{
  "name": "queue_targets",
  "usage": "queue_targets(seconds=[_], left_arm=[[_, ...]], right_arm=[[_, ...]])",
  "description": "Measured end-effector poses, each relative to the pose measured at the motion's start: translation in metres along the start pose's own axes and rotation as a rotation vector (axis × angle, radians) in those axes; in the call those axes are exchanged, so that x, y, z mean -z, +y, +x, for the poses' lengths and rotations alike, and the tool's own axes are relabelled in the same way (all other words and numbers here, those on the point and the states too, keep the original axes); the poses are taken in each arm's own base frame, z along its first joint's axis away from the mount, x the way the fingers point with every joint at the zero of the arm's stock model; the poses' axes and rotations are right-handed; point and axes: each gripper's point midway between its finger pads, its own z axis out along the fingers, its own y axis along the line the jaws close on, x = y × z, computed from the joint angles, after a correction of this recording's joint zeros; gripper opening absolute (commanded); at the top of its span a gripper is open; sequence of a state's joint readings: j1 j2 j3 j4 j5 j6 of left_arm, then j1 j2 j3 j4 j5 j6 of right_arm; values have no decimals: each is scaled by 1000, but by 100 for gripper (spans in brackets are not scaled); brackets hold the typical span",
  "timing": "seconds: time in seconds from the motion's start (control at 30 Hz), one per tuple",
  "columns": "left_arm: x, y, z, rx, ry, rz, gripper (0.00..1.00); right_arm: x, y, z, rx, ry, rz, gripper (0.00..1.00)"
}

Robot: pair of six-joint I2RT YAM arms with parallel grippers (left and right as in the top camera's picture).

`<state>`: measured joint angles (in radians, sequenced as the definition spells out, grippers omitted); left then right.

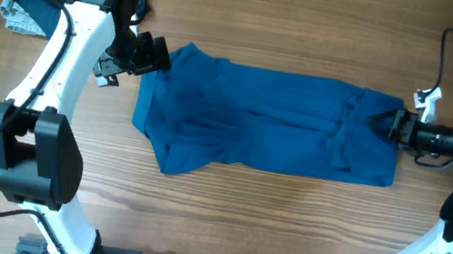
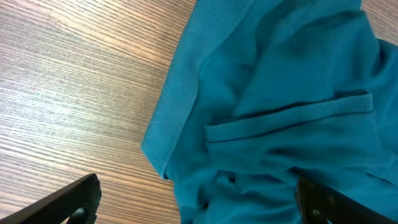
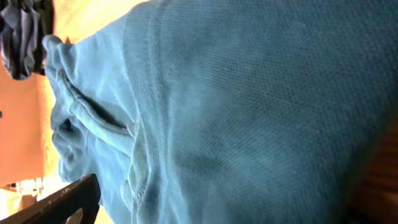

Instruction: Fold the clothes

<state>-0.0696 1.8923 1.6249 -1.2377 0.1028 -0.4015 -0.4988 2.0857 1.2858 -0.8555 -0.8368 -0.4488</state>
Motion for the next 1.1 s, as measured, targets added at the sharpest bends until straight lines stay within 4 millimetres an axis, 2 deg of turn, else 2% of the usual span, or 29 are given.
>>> queue_targets(seconds=[0.03,0.1,0.13,0.33,0.4,0.57,0.67,0.77,0.9,1.0,1.1], left_arm=[[0,0,0,0,0,0,100],[0,0,0,0,1,0,100],[0,0,0,0,0,0,100],[0,0,0,0,0,0,100],[0,0,0,0,0,0,100],[0,0,0,0,0,0,100],[0,0,0,0,0,0,100],[0,0,0,0,1,0,100],[0,-1,-1,0,-4,2,100],[0,-1,-2,-1,-8,4,100],[0,-1,-2,-1,-9,5,100]], right_arm=[[-2,1,0,3,-10,-4,84],[-6,2,1,-6,-26,-18,69],[-7,2,2,-17,-25,-18,57],[-20,-2,20,-96,27,-14,12],[-22,-7,22,-125,35,5,4],[-19,-12,20,-222,53,50,4],[-9,-22,11,-271,69,125,4],[11,-37,0,-310,88,246,4],[54,-55,-16,-336,130,516,4],[66,-58,-26,-317,137,645,4],[60,-53,-23,-282,195,767,4]])
